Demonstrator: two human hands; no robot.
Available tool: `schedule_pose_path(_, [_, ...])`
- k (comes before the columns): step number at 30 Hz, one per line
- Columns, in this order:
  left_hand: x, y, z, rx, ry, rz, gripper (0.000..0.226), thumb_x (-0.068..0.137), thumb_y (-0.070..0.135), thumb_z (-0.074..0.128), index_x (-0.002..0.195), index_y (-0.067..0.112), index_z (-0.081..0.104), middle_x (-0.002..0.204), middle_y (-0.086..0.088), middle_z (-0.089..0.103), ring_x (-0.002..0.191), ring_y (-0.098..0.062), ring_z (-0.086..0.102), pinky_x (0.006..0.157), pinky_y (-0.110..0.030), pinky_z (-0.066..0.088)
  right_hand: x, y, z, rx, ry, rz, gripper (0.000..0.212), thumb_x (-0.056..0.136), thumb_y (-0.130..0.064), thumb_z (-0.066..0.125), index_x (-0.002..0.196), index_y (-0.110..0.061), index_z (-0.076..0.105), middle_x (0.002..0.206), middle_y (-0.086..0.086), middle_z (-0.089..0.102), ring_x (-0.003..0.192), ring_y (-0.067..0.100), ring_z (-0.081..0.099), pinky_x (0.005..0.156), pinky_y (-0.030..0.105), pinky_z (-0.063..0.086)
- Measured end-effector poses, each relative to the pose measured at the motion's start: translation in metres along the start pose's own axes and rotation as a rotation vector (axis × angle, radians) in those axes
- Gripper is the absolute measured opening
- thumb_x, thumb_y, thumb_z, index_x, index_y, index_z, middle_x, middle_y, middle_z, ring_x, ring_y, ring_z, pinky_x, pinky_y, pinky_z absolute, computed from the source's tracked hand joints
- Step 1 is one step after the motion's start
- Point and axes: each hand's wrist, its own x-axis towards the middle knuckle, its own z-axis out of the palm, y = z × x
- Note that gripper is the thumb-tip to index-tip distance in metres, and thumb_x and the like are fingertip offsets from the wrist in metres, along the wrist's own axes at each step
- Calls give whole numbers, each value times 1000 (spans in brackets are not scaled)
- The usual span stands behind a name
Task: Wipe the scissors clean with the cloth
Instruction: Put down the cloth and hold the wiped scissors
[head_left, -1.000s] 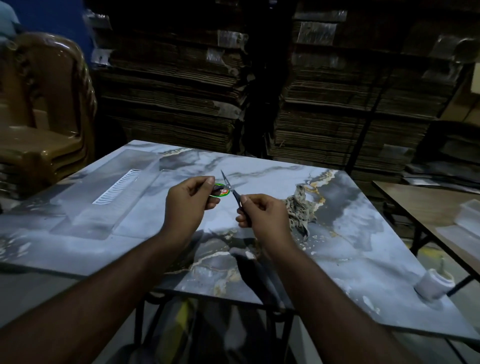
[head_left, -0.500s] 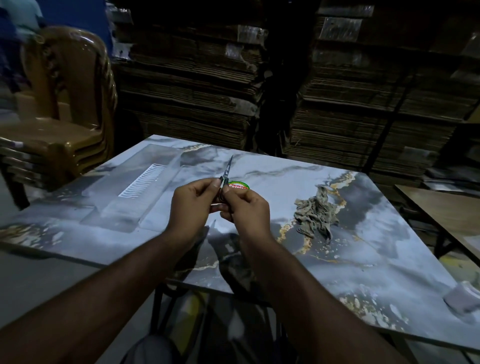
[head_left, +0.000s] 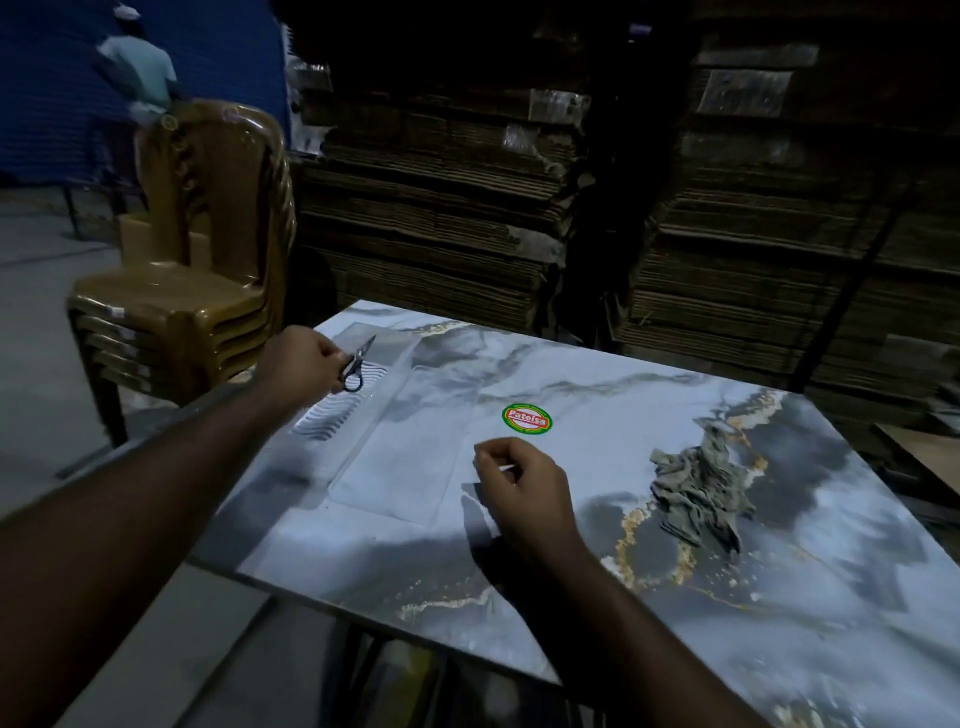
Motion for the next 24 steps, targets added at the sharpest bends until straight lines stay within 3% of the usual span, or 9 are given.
schedule_pose_path(3, [15, -17, 8, 244, -131, 12, 22, 97, 21, 71, 89, 7, 85, 77, -13, 80, 69, -27, 70, 61, -28, 47, -2, 6, 4, -5, 20, -18, 13, 95, -26, 69, 85, -32, 74, 80, -13, 77, 74, 8, 74, 79, 35, 61])
schedule_pose_path(6, [23, -26, 20, 341, -168, 21, 21, 93, 22, 74, 89, 5, 85, 80, -15, 81, 79, -33, 74, 70, -34, 56, 2, 9, 6, 23, 17, 0, 11, 94, -26, 70, 85, -28, 76, 80, -11, 78, 75, 8, 75, 81, 39, 62])
schedule_pose_path(16, [29, -28, 36, 532, -149, 10, 26, 90, 27, 75, 96, 2, 80, 92, -19, 79, 86, -35, 72, 64, -29, 45, 1, 13, 3, -6, -38, -53, 8, 91, -25, 73, 84, -24, 76, 77, -11, 77, 75, 7, 73, 79, 40, 61])
schedule_pose_path(18, [29, -28, 34, 545, -163, 19, 25, 89, 27, 76, 95, 4, 80, 90, -17, 78, 84, -33, 72, 65, -30, 51, -1, 12, 4, -73, -70, -139, 7, 88, -35, 76, 91, -29, 76, 86, -12, 75, 77, 7, 71, 79, 38, 60])
schedule_pose_path(21, [27, -28, 30, 530, -158, 46, 22, 89, 27, 74, 93, 6, 81, 85, -14, 78, 79, -31, 71, 68, -32, 57, -6, 12, 13, -382, -199, -448, 43, 83, -64, 72, 116, -36, 73, 110, -16, 66, 99, 7, 61, 88, 29, 51])
schedule_pose_path(22, [26, -27, 28, 529, -146, 66, 22, 90, 27, 73, 92, 6, 81, 85, -14, 78, 79, -31, 70, 67, -32, 55, -8, 12, 17, -468, -220, -526, 49, 82, -69, 70, 117, -36, 73, 111, -16, 64, 102, 10, 58, 87, 31, 48])
schedule_pose_path(24, [21, -23, 24, 508, -111, 91, 24, 92, 28, 70, 93, 7, 81, 90, -15, 78, 83, -32, 69, 71, -34, 57, -11, 12, 20, -476, -220, -570, 40, 84, -66, 70, 106, -32, 76, 105, -14, 63, 99, 14, 56, 83, 35, 47])
